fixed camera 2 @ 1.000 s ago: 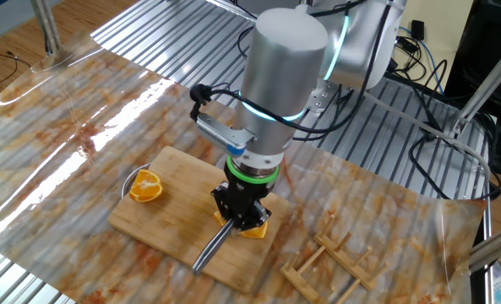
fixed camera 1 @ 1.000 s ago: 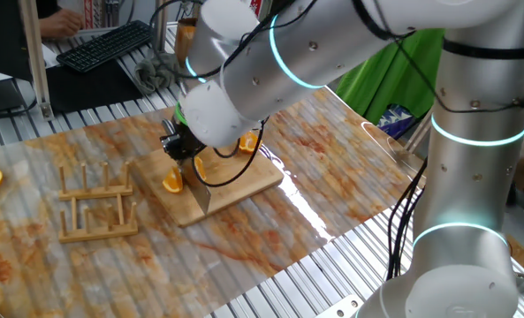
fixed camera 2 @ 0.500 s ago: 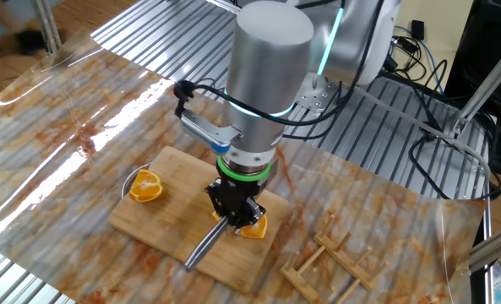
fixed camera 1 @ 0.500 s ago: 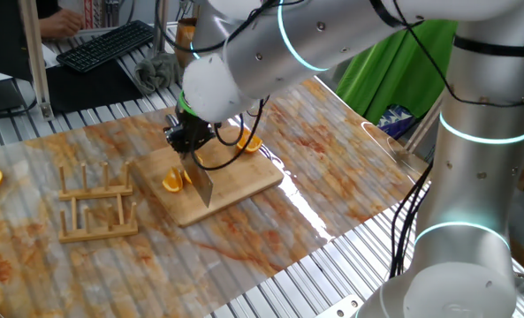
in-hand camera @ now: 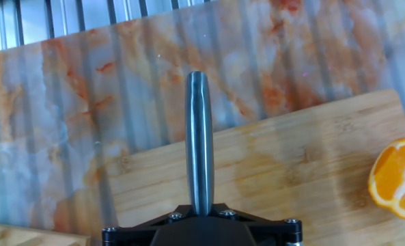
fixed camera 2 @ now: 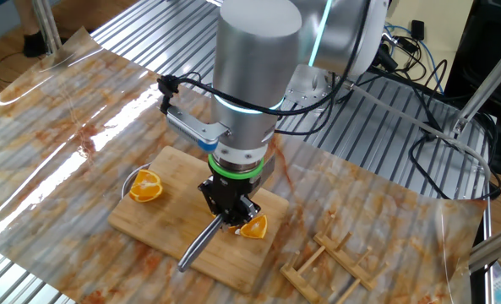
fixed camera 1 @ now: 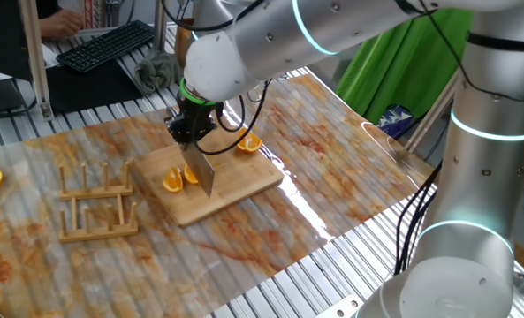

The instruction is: Chop the orange

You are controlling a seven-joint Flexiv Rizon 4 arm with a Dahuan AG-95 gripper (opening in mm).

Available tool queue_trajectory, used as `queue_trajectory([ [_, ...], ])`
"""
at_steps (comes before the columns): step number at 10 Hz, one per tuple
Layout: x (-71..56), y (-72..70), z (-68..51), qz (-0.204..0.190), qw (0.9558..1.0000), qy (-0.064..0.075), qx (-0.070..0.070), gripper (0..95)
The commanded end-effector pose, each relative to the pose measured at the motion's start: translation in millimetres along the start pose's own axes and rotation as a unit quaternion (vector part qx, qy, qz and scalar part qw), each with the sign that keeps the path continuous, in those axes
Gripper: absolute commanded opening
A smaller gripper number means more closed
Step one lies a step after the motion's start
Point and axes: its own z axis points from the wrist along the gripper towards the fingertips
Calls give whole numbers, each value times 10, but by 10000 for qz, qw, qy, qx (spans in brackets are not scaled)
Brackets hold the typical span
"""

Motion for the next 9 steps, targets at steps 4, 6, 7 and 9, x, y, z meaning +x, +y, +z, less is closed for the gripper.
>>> queue_trajectory([
  [4, -34, -87, -91, -51, 10000, -2, 37, 0],
  [6, -35, -101, -93, -32, 10000, -15, 66, 0],
  [7, -46, -128, -87, -69, 9999, -23, 97, 0],
  [9, -61, -153, -73, -52, 10000, -22, 80, 0],
])
